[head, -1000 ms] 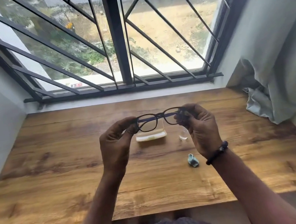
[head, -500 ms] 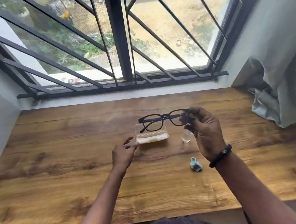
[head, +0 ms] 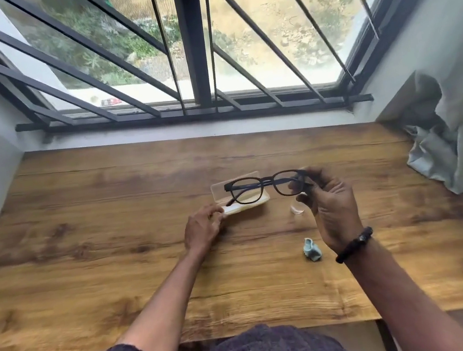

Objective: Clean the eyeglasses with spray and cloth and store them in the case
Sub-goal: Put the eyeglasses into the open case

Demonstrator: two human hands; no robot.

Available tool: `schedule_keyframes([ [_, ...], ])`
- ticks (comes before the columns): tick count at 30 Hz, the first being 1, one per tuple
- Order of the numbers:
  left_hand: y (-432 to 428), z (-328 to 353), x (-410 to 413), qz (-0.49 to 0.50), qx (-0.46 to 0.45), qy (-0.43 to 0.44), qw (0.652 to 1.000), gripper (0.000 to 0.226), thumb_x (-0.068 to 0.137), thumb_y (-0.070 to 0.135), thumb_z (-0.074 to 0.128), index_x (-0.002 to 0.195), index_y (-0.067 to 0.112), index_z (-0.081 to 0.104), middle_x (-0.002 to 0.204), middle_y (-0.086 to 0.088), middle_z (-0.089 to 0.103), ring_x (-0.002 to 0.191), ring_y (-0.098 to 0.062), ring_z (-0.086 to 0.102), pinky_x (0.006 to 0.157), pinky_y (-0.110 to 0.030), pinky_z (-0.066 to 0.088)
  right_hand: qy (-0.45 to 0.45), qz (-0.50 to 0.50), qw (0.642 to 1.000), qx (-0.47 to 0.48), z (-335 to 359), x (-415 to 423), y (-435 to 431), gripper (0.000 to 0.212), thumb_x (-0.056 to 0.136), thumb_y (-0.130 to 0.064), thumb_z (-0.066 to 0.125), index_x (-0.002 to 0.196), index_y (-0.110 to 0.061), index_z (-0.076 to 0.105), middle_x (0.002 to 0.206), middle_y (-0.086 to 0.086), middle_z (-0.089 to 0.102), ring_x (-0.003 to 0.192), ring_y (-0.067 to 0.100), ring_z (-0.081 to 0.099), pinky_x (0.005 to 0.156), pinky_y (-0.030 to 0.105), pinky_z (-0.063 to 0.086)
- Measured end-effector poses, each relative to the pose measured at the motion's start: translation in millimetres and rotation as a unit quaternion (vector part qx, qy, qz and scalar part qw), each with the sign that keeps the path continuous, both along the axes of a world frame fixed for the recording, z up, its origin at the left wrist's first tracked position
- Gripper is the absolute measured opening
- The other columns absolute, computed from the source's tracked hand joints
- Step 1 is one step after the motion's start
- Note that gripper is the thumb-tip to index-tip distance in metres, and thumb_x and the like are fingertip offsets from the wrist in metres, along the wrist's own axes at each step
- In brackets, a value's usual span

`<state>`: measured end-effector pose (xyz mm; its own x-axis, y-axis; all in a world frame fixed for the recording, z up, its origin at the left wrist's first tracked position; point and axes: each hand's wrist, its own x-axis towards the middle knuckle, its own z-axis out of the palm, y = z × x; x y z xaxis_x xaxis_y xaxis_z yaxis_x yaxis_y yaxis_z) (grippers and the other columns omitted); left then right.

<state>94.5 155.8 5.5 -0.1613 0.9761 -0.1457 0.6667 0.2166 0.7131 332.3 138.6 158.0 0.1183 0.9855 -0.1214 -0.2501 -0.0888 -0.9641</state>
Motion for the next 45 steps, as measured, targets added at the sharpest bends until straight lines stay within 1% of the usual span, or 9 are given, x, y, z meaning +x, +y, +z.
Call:
schedule_keyframes([
  [5,-6.0,-4.2,-3.9,-0.020,0.013,0.028,0.999,0.015,0.087,0.016,0.078,0.101,0.010,0.078,0.107,-0.010,0.078,0.098,-0.030,0.071,0.078,-0.030,0.048,-0.001,-0.001,1.000,-0.013,-8.7,-5.8,-1.2,0.020,0.093,0.005,0.057,0.097,-0.012,0.067,0.080,0.000,0.075,0.075,0.014,0.071,0.064,0.021,0.050],
  [9,-26.9,-18.0,-21.5,-0.032,0.035,0.031,0.998,0.012,0.083,0.012,0.082,0.094,0.009,0.080,0.116,-0.007,0.077,0.102,-0.026,0.074,0.086,-0.025,0.049,-0.023,0.006,0.999,-0.032,-26.3,-10.0,-4.7,0.018,0.095,0.004,0.059,0.098,-0.012,0.068,0.079,0.001,0.075,0.076,0.013,0.072,0.063,0.021,0.050],
  [16,-51.6,-31.7,-41.1,-0.018,0.015,-0.025,0.999,0.013,0.076,0.004,0.085,0.088,0.009,0.079,0.125,-0.012,0.073,0.118,-0.017,0.068,0.093,0.001,0.036,-0.059,0.034,0.991,-0.117,-89.3,-20.3,-10.5,0.019,0.096,0.002,0.058,0.095,-0.015,0.065,0.072,-0.002,0.076,0.068,0.005,0.070,0.057,0.017,0.047],
  [23,-56.6,-35.9,-43.8,0.006,0.018,-0.044,0.999,0.039,0.074,0.015,0.089,0.105,0.013,0.066,0.118,-0.003,0.075,0.107,-0.019,0.070,0.092,-0.027,0.053,-0.118,0.032,0.974,-0.191,-145.9,-27.3,-3.9,0.025,0.097,0.004,0.056,0.091,-0.019,0.062,0.062,-0.011,0.072,0.056,-0.003,0.065,0.055,0.020,0.043],
  [27,-54.8,-35.6,-44.3,0.021,0.009,-0.053,0.998,0.053,0.072,0.015,0.091,0.115,0.011,0.060,0.118,-0.007,0.073,0.110,-0.022,0.070,0.098,-0.039,0.055,-0.123,0.030,0.971,-0.205,-158.5,-31.6,2.2,0.024,0.096,0.006,0.057,0.089,-0.016,0.064,0.063,-0.006,0.073,0.055,-0.001,0.067,0.050,0.012,0.047],
  [32,-53.5,-33.2,-44.0,0.016,0.004,-0.067,0.998,0.063,0.071,0.009,0.090,0.124,0.008,0.055,0.125,-0.007,0.071,0.119,-0.020,0.067,0.102,-0.032,0.052,-0.134,0.046,0.965,-0.219,-171.5,-37.3,7.5,0.022,0.095,0.007,0.059,0.089,-0.013,0.066,0.067,0.001,0.075,0.053,0.003,0.064,0.048,0.013,0.049],
  [36,-53.0,-34.5,-44.7,0.013,0.000,-0.071,0.997,0.064,0.072,0.008,0.089,0.126,0.008,0.054,0.128,-0.004,0.070,0.123,-0.017,0.066,0.103,-0.028,0.049,-0.183,0.054,0.959,-0.211,-176.9,-38.9,11.9,0.014,0.094,0.006,0.061,0.103,0.001,0.069,0.090,0.021,0.071,0.056,0.002,0.061,0.050,0.013,0.046],
  [40,-53.4,-34.3,-44.3,0.013,0.004,-0.070,0.997,0.065,0.072,0.010,0.090,0.126,0.008,0.054,0.128,-0.004,0.070,0.123,-0.017,0.065,0.104,-0.034,0.052,-0.279,0.055,0.941,-0.182,-177.7,-43.1,14.5,0.018,0.087,-0.001,0.069,0.088,-0.018,0.076,0.087,0.005,0.077,0.079,0.016,0.068,0.077,0.033,0.057],
  [45,-55.4,-33.4,-42.8,0.010,0.011,-0.064,0.998,0.063,0.073,0.012,0.090,0.125,0.011,0.055,0.127,-0.003,0.071,0.122,-0.018,0.066,0.102,-0.029,0.051,-0.454,0.086,0.883,-0.082,-163.5,-50.8,11.0,0.027,0.087,-0.004,0.064,0.099,-0.023,0.080,0.089,-0.001,0.080,0.084,0.016,0.073,0.077,0.030,0.059],
])
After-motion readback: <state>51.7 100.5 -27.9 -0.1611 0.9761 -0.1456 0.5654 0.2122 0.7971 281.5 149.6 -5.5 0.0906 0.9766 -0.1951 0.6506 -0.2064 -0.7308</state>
